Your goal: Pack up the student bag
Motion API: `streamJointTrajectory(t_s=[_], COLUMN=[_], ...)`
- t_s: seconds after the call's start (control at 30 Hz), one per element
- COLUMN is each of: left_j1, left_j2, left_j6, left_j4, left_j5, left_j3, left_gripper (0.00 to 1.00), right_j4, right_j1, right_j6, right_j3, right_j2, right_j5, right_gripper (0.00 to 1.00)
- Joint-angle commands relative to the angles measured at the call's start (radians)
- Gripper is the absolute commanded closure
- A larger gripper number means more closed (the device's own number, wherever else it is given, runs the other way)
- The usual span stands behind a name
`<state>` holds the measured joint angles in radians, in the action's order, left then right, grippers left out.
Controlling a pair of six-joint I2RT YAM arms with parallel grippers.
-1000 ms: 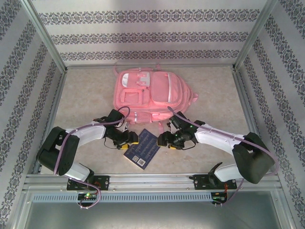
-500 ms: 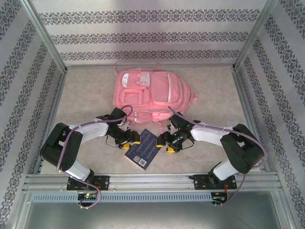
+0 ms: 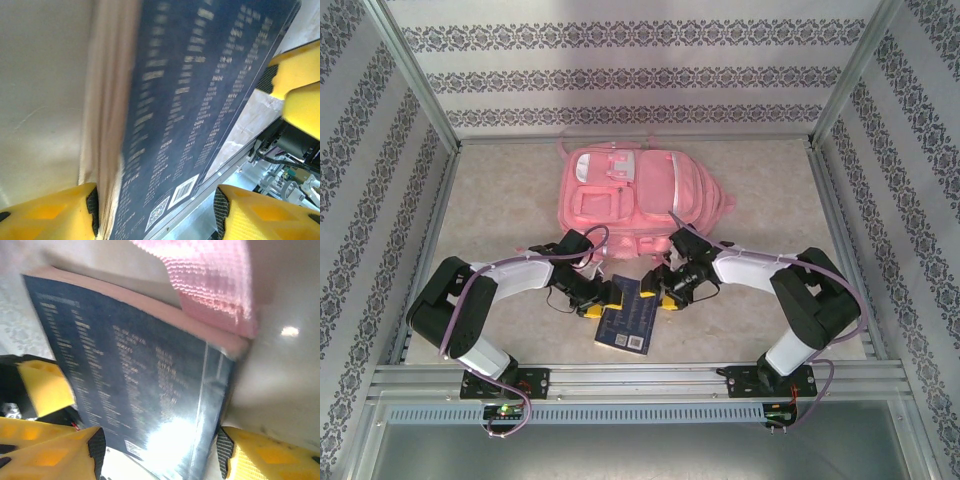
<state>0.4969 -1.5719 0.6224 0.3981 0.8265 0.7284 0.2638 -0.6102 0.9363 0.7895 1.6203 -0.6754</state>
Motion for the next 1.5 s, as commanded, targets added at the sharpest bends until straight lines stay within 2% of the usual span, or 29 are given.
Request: streamJointTrajectory(t_s=[0.0,0.13,0.33,0.57,0.93,1.27,1.47], left_j1=[0.025,0.038,0.038,0.037,0.037,0.042,0.063], left_j2=[-0.027,-0.068,-0.058,-0.013,-0.04,-0.063,-0.098], left_j6=[-0.022,-0.006,-0.022,0.0,0.037,0.064,0.062], left_j4=[-0.051,-0.069,0.001,-0.006,-0.065,-0.109,-0.123], left_j5=[0.049,0.062,-0.02,-0.051,-0.026,-0.001,0.02], left_j3=[0.008,0.026,0.035,0.017,0.009,0.005,0.014], left_gripper=[0.38,0.38,0.39,0.41,0.42,0.43,0.45], right_j4=[-0.04,-0.041,0.042,-0.032,-0.156,-0.27,-0.404], right_j1=[0.009,0.009,0.012,-0.018,-0.079,-0.102,-0.099], right_j6=[-0.026,-0.03,-0.103,-0.095,-0.037,0.025,0.093], right_j3=[0.039,0.031,-0.021,-0.128,-0.205,-0.201,-0.183], right_j2=[0.009,0.019,-0.059,-0.152,-0.134,-0.062,-0.038], right_j5=[-0.038,-0.028,0.06,0.088,0.155,0.111,0.025], right_gripper=[0.38,0.38,0.39,0.44,0.49,0.49,0.5])
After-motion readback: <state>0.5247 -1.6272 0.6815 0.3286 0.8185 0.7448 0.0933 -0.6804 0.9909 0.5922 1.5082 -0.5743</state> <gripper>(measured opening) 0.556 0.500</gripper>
